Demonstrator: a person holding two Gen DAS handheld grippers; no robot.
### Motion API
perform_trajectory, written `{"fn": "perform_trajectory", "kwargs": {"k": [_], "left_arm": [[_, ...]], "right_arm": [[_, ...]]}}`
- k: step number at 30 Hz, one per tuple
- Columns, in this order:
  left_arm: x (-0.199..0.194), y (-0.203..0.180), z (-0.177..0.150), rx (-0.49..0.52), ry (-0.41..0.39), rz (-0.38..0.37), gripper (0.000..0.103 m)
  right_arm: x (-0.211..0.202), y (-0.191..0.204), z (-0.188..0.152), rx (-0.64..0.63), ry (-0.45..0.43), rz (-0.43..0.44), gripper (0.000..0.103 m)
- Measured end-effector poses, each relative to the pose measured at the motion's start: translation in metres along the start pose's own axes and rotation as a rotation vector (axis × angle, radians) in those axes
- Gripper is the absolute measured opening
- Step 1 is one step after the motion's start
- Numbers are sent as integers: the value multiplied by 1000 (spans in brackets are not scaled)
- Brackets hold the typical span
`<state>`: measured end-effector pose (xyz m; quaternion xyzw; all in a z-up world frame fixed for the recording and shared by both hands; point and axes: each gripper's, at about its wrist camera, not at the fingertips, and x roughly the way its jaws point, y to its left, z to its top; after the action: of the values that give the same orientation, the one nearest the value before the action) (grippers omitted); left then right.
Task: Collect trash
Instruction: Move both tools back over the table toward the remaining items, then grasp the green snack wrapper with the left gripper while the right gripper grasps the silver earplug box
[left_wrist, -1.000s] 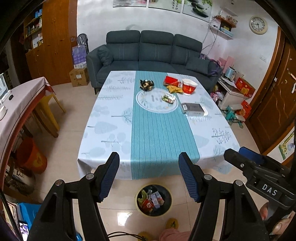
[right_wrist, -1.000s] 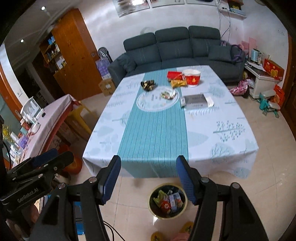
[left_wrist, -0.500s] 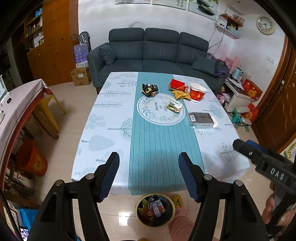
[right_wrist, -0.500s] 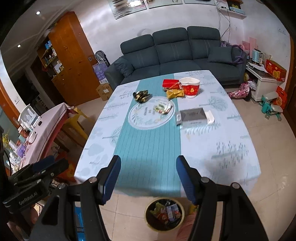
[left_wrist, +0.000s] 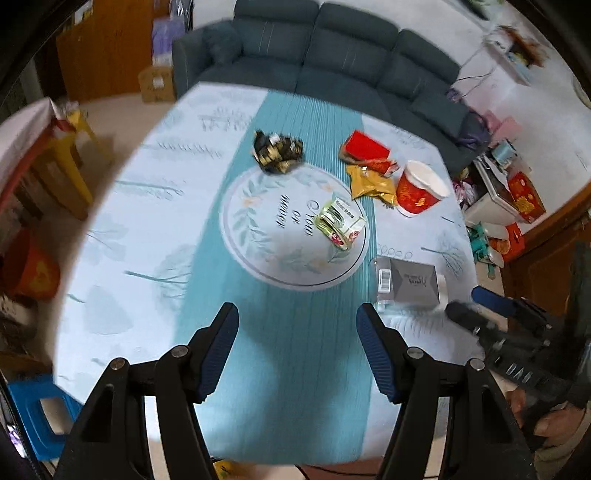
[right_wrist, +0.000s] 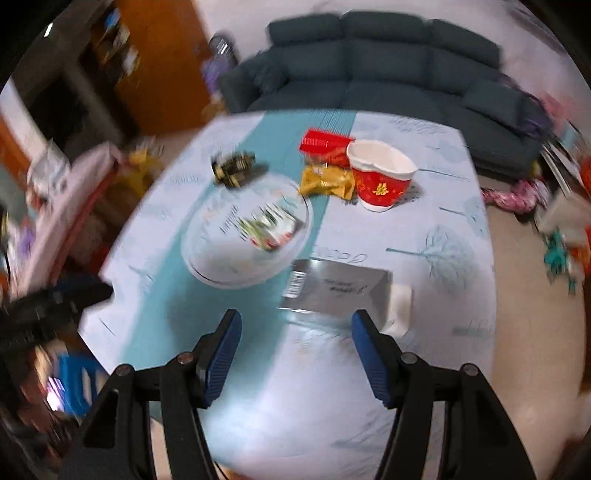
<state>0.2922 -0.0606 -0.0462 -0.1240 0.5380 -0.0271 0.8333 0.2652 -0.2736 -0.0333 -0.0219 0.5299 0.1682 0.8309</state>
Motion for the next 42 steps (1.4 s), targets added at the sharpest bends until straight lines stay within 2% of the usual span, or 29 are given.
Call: {"fn": "perform_trajectory", "kwargs": {"k": [2,6,9,11,14,16,19,23,28,33,38,42], "left_arm": [[23,-6,13,-29,34,4,65],[55,-17,30,-40,68,37,65],[73,-23,38,-51,93,37,65],[80,-23,40,-53,106,37,65],[88,-25,42,-56,122,34,65],[92,-26,44,-58,130,28,65],[98,-28,49,-62,138,26,65],[109,-26,56,-99,155,14,65],[125,-28,67,-142,176,-5,65],[142,-31,79,-239,212,-45,65],[153,-32,92,-329,219,-9,65],[168,-34,100,-374,263,14,65]], "right_arm": [[20,-9,9,-84,48,-6,62],[50,-15,20,-260,70,3,62],[72,-12,25,-395,115,28,70],[83,-8,26,-487,134,58,70],[93,-2,22,-619,161,93,80],[100,1,17,-721,171,85,80],[111,1,15,-791,200,69,80],[121,-9,29,-717,248,125,76],[128,-31,58,-552,221,83,71],[128,-52,76,-376,197,98,70],[126,-61,76,-305,178,99,70],[120,-70,70,-254,160,114,70]]}}
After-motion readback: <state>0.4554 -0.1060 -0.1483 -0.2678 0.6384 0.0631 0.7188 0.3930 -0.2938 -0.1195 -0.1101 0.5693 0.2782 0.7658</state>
